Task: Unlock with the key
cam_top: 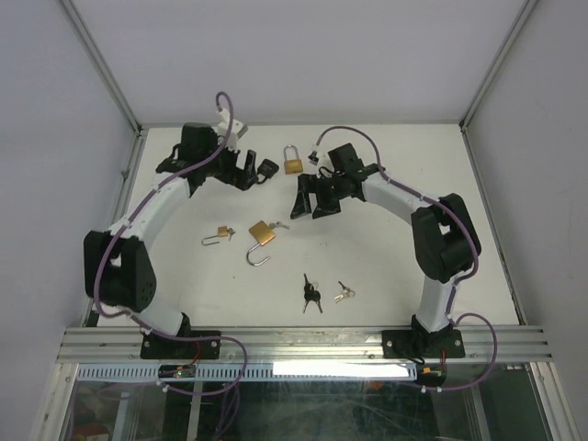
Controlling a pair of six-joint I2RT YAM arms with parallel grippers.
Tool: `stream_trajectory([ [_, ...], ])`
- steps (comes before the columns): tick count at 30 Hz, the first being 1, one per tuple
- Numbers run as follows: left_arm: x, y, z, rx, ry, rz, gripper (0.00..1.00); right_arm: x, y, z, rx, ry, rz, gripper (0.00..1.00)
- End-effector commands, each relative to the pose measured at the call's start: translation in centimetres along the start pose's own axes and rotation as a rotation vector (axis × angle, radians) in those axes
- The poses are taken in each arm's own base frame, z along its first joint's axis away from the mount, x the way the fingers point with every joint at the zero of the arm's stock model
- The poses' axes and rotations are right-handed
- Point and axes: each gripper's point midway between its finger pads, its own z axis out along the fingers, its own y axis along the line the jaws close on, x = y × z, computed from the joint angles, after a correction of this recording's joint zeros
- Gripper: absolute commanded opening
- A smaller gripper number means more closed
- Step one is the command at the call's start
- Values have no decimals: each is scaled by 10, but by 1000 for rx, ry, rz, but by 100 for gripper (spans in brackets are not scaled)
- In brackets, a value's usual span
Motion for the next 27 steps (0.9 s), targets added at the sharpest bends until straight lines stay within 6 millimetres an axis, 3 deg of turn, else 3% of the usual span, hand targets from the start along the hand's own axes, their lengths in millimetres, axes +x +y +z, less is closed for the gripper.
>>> stream_trajectory([
  [1, -20, 28, 60, -130, 59, 130, 99, -28, 5, -45, 110, -127, -116, 90],
  [5, -31, 54, 115, -170, 112, 116, 99, -23, -3, -59, 173, -134, -143, 90],
  [7, -38, 56, 134, -169, 102, 159, 99, -20, -4, -62, 180, -135, -144, 90],
  [11, -26, 66, 167, -219, 139, 199, 99, -11, -12, -63, 203, -121, -138, 90],
  [13, -14, 72, 178, -226, 166, 213, 99, -10, -12, -63, 201, -119, -142, 90],
  [18, -1, 58, 201, -102, 169, 225, 99, -10, -14, -61, 198, -112, -136, 90],
  [23, 30, 64, 214, -102, 243, 216, 99, -14, -13, -62, 200, -117, -150, 89],
  [27, 42, 65, 217, -98, 274, 224, 87, -14, -14, -63, 205, -113, -149, 89],
])
